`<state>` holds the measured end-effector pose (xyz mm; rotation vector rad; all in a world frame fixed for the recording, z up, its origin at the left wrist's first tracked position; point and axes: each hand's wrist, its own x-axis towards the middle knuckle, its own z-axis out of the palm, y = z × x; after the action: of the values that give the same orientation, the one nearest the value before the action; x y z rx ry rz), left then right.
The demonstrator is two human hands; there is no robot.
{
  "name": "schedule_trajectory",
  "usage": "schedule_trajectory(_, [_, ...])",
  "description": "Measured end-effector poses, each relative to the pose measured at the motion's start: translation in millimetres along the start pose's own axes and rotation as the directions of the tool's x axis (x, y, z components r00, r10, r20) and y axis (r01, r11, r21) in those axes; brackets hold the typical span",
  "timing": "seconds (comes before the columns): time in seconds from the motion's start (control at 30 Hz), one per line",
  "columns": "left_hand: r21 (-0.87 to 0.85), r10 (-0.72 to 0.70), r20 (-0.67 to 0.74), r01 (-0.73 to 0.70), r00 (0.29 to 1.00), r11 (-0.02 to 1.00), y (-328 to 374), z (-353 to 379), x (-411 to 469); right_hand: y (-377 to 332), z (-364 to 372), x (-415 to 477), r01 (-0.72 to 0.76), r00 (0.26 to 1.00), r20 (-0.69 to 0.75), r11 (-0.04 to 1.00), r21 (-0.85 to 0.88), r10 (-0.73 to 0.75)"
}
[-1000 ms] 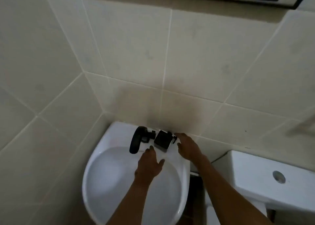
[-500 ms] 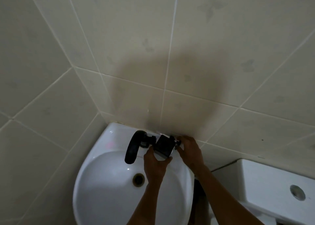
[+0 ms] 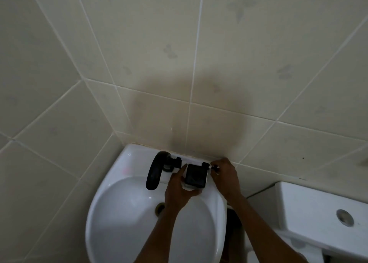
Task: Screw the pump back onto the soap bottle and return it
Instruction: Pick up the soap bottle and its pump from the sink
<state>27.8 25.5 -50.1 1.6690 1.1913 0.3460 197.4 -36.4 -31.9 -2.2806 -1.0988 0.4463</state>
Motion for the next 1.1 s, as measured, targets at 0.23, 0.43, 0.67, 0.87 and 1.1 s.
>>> schedule_trajectory(0.23, [0.020, 0.028, 0.036, -0.029, 0.999, 0.999, -8, -1, 2, 0, -23, -10, 0.006, 0.998, -0.066, 1.000, 0.027, -0.004])
schedule_trajectory(0.43, [-0.028, 0.108, 0.069, -0.106, 0.992, 0.994, 4, -10, -22, -20, -61, -19, 0.041, 0.999, -0.018, 0.997, -0.058, -0.042])
schedule_trajectory(0.67, [-0.227, 0.220, 0.064, -0.201, 0.973, 0.953, 42, -32, -55, -74, -141, -25, 0.148, 0.988, 0.071, 0.968, -0.202, -0.136])
schedule_trajectory(0.87, [-0.168, 0.344, 0.125, -0.322, 0.930, 0.932, 101, -78, -71, -154, -226, -22, 0.313, 0.945, 0.222, 0.867, -0.388, -0.242])
schedule_trajectory(1.1, [-0.142, 0.419, 0.123, -0.402, 0.900, 0.905, 178, -151, -84, -264, -325, -31, 0.424, 0.906, 0.234, 0.761, -0.492, -0.353])
